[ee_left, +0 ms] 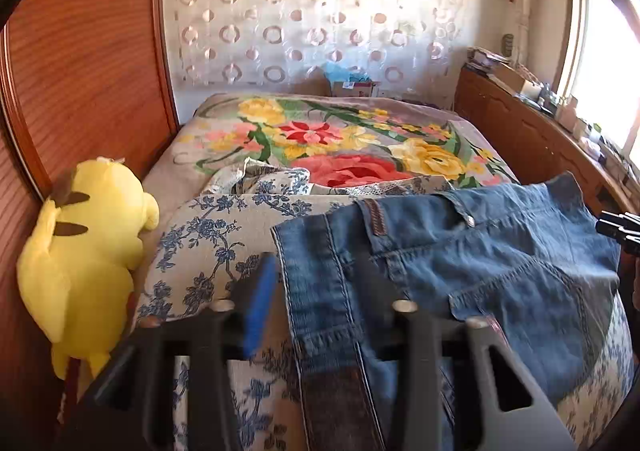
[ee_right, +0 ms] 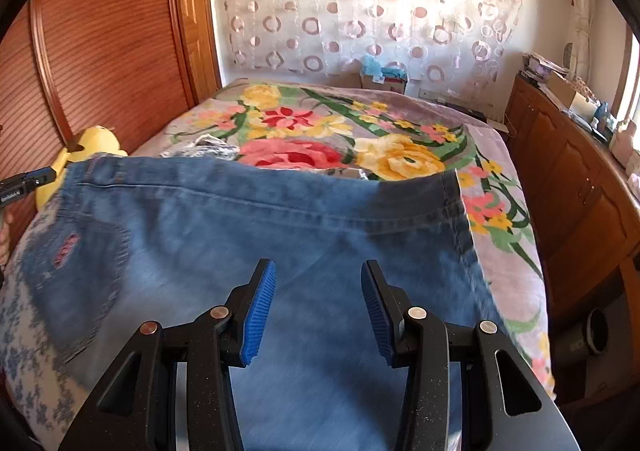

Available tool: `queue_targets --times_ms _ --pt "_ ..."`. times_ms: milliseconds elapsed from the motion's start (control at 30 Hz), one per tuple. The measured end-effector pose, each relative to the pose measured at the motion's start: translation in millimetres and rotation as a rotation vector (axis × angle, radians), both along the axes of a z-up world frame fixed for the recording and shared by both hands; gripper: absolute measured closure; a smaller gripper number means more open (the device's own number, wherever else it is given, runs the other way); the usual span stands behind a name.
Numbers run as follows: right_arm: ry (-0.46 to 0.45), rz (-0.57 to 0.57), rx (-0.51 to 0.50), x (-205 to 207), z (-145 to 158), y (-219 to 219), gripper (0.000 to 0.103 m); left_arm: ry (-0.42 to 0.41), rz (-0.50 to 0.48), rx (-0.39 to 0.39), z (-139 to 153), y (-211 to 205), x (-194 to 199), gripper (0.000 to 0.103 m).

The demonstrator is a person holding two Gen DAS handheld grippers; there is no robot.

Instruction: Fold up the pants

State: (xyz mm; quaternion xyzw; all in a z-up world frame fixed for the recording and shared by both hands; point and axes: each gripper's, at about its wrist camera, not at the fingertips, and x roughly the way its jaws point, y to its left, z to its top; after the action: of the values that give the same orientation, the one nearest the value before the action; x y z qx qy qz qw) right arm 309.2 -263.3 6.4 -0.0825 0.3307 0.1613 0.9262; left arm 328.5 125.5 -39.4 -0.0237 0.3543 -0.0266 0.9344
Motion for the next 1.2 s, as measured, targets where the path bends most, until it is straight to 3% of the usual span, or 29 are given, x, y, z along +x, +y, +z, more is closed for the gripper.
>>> queue_targets --times_ms 100,133,500,633,867,1200 --pt "-0.011 0.010 0.024 -26 1 -2 0.057 0.003 -0.049 -0.002 3 -7 -15 0.033" --pt "-0.014 0.012 0.030 -32 1 -3 0.057 0.004 -0.062 0.000 4 -10 -19 0.031" --pt "0.006 0.077 0.105 -106 -28 12 0.056 0.016 -0.141 0.012 -11 -30 -79 0.031" --pt "0.024 0.096 0.103 -124 -41 20 0.043 0.027 -0.147 0.019 -18 -33 -97 0.031" --pt "0.058 0.099 0.109 -132 -59 26 0.042 0.043 -0.164 0.027 -27 -42 -119 0.031" --pt "0.062 0.093 0.142 -128 -59 48 0.042 0.047 -0.194 0.060 -26 -53 -136 0.031"
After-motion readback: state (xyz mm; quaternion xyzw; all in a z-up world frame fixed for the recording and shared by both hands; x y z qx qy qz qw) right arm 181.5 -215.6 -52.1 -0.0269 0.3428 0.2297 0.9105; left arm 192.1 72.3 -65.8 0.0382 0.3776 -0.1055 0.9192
